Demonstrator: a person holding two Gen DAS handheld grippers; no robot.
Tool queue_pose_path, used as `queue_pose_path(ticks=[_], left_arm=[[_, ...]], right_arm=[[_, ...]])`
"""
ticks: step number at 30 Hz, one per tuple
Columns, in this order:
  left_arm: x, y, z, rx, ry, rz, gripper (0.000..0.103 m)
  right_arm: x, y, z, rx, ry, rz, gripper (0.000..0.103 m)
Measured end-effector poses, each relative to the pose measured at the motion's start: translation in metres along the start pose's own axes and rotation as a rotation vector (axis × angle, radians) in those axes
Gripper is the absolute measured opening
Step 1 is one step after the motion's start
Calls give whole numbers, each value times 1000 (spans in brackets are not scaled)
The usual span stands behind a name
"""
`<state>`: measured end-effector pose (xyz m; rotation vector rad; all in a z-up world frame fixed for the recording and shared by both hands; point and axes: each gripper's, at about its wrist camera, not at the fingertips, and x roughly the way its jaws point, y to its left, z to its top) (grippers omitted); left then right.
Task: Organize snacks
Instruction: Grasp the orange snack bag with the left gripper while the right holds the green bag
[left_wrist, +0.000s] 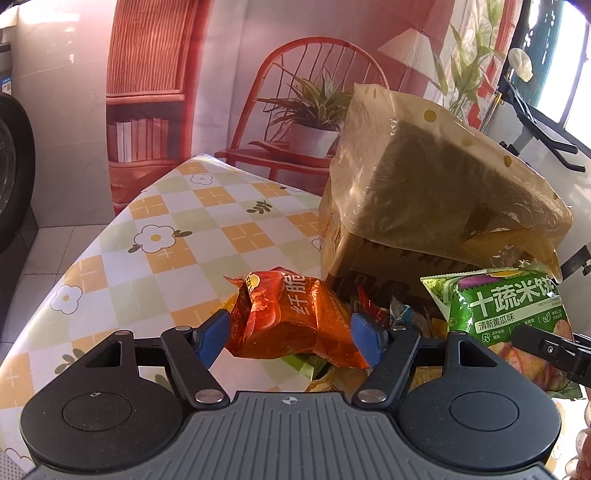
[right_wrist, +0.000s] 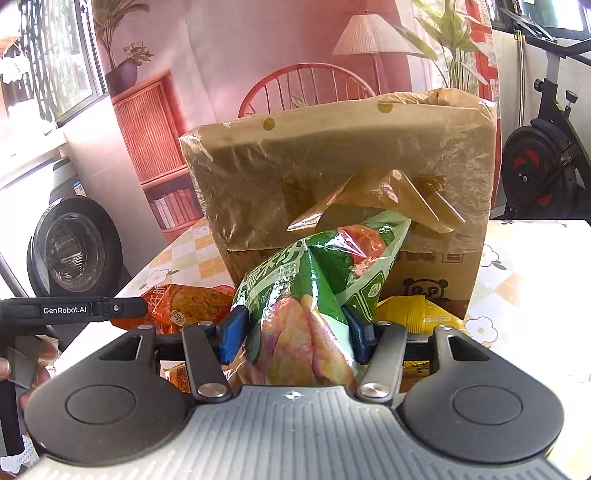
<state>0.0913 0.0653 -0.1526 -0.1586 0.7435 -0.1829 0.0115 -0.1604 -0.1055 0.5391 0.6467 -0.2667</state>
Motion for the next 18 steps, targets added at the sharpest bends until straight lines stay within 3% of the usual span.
queue_pose_path(ticks=[6, 13, 18], left_arm=[[19, 28, 10, -161, 9, -4, 75], [49, 40, 8, -214, 59, 42, 79], [34, 51, -2, -263, 47, 30, 79]], right_arm=[[2, -3, -1, 12, 12, 3, 57], [6, -3, 0, 5, 22, 5, 57], [9, -3, 0, -1, 27, 5, 57]])
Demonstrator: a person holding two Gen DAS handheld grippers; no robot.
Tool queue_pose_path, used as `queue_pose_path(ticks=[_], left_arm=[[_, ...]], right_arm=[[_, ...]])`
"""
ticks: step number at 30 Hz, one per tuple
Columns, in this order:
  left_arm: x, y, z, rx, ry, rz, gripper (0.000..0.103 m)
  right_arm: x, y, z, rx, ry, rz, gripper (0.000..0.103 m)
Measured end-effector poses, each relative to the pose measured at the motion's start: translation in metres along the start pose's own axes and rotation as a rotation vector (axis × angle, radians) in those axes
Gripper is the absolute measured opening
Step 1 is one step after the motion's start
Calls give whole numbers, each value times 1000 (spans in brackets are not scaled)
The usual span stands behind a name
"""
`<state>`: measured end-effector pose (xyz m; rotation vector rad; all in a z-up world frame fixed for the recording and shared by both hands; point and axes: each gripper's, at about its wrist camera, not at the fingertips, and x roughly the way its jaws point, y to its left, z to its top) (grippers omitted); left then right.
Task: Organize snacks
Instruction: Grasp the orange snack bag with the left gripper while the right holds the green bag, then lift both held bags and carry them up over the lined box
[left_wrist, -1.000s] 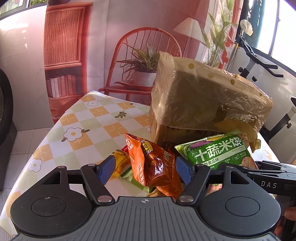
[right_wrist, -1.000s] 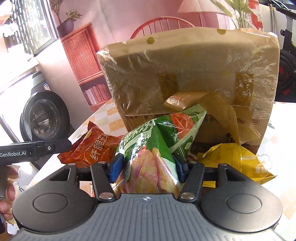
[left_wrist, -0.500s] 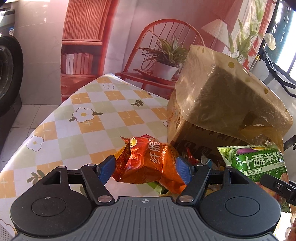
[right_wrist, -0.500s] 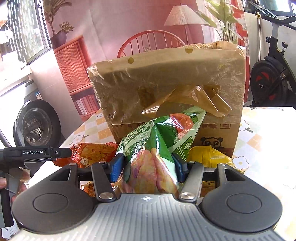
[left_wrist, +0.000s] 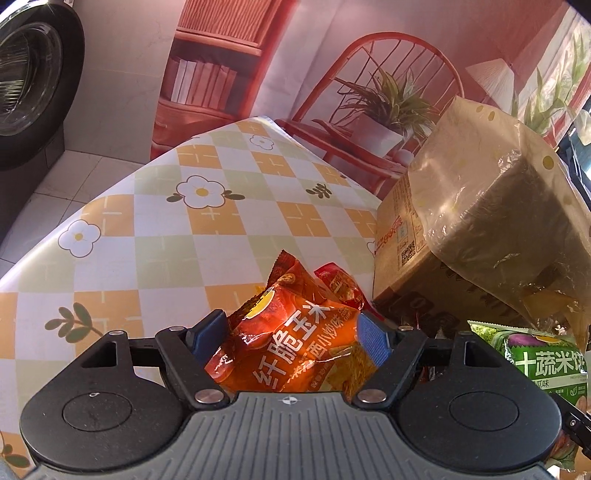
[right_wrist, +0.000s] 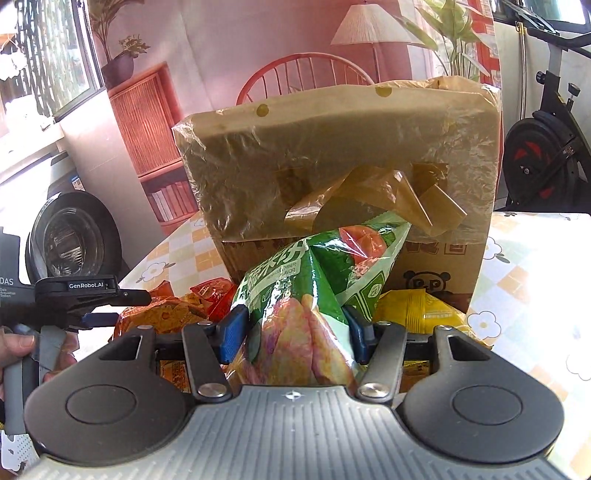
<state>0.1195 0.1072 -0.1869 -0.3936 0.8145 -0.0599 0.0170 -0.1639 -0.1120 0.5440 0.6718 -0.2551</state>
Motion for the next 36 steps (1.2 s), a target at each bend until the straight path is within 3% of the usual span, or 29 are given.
queue_pose_path(ticks=[8, 14, 19, 22, 25, 26, 27, 30, 36], left_arm=[[-20, 11, -18, -99, 35, -2, 79], [-11, 24, -29, -277, 37, -70, 83], [6, 32, -25, -385, 31, -66, 85], [15, 27, -21, -351, 29, -28, 87], [24, 24, -20, -308, 23, -36, 89], [26, 23, -20, -294, 25, -39, 86], [26, 20, -20, -273, 26, -44, 73], [18, 9, -19, -169, 17, -36, 55], [-21, -10, -14, 20, -68, -11, 52]], right_arm=[[2, 2, 0, -5, 3, 0, 57], [2, 2, 0, -8, 5, 3, 57], [1, 2, 0, -14, 5, 3, 57], [2, 3, -1, -14, 5, 1, 57], [3, 3, -1, -17, 6, 2, 57], [3, 4, -1, -18, 6, 2, 57], [3, 4, -1, -19, 6, 2, 57], [2, 4, -1, -20, 4, 4, 57], [-3, 3, 0, 7, -1, 25, 57]])
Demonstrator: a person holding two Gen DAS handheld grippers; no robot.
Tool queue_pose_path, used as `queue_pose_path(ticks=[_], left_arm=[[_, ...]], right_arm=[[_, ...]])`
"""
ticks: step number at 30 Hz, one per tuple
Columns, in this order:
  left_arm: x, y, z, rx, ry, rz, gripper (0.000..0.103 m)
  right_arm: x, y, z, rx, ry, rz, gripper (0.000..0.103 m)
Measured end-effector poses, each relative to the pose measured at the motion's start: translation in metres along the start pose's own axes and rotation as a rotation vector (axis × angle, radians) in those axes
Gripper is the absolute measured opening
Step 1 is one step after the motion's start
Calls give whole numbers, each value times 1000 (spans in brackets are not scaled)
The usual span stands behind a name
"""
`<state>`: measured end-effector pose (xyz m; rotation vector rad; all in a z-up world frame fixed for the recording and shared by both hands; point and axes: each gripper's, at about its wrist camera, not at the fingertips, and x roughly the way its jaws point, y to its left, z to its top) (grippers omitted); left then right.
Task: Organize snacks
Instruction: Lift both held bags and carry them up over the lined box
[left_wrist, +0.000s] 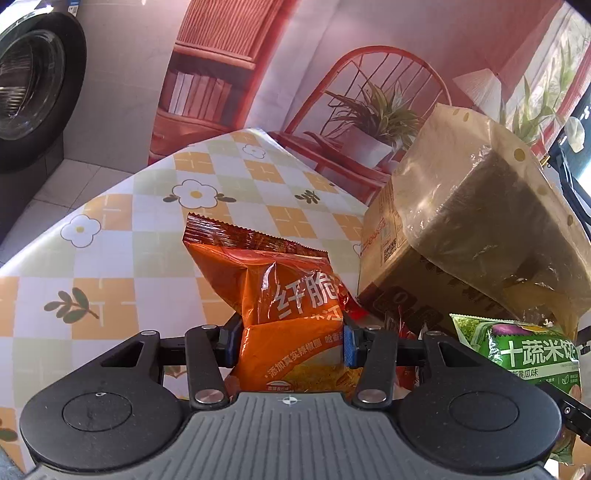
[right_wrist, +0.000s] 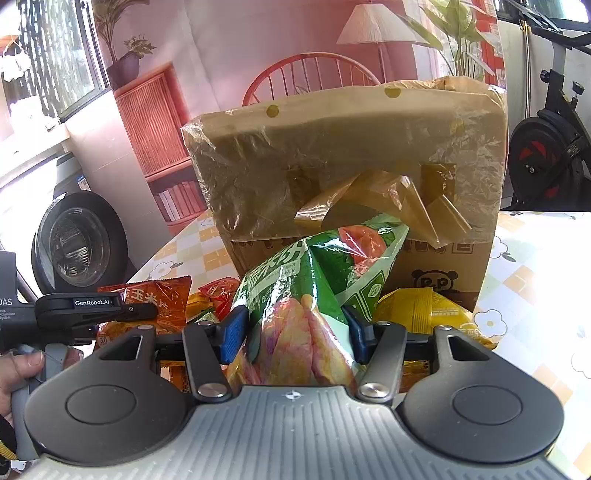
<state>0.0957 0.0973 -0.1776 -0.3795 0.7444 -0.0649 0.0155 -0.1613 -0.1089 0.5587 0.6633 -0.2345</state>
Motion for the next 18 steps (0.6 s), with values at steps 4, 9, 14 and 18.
queue_pose_path(ticks=[4, 9, 14, 18], left_arm=[[-27, -8, 6, 51, -69, 3, 52], [-55, -19, 9, 95, -125, 10, 52], [-74, -27, 7, 120, -165, 4, 52], [-80, -31, -1, 137, -166, -1, 52]], right_arm=[[-6, 4, 0, 0, -9, 21, 57], [-16, 12, -1, -11, -22, 52, 57], [-26, 18, -5, -14, -30, 86, 57], [-31, 17, -13, 6, -26, 99, 57]])
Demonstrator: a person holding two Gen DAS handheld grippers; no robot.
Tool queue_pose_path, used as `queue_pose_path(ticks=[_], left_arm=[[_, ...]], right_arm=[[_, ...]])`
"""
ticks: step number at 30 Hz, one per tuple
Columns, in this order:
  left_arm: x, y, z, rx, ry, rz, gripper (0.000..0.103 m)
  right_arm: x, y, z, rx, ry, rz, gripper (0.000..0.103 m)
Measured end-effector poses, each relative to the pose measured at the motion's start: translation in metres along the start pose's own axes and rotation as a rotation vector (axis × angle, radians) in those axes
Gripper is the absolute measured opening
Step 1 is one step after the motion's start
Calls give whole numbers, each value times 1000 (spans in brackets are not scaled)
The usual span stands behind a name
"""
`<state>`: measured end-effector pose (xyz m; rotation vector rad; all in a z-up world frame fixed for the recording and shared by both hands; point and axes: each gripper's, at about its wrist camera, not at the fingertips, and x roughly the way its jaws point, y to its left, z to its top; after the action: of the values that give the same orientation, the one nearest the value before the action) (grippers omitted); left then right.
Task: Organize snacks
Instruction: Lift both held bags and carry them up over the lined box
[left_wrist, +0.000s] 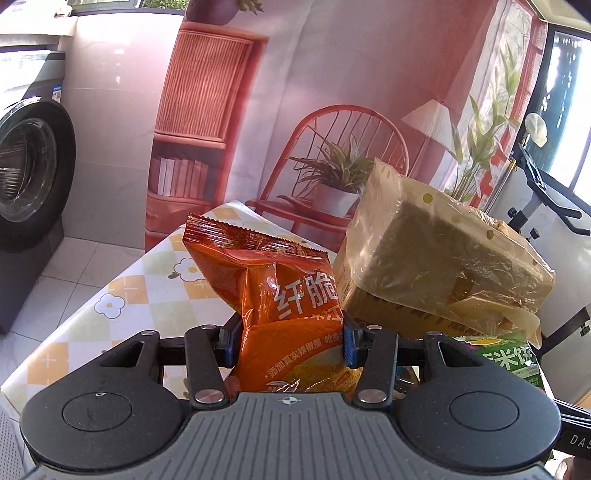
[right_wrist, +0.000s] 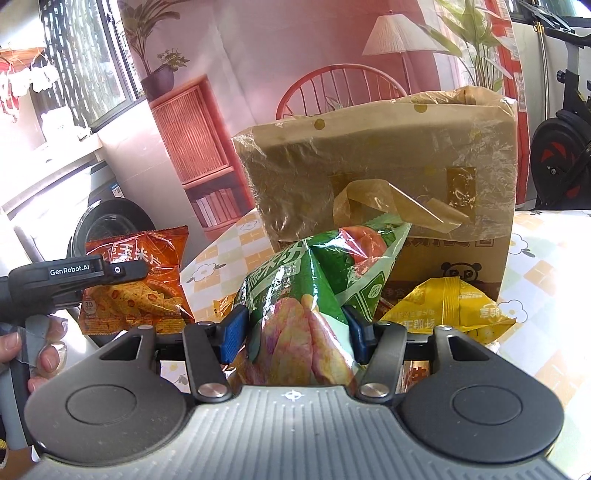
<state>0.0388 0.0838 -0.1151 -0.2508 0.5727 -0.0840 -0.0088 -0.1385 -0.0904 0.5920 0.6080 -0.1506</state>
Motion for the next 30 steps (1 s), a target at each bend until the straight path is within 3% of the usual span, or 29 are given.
queue_pose_path(ticks=[5, 14, 30], left_arm=[[-8, -6, -10, 31, 6, -1, 52], [-23, -9, -7, 49, -36, -13, 52], [-28, -77, 70, 182, -242, -132, 52]], right_arm=[[-7, -1, -12, 49, 3, 38, 57], [-21, 8, -10, 19, -37, 49, 57], [-53, -4, 88, -126, -286, -62, 57]])
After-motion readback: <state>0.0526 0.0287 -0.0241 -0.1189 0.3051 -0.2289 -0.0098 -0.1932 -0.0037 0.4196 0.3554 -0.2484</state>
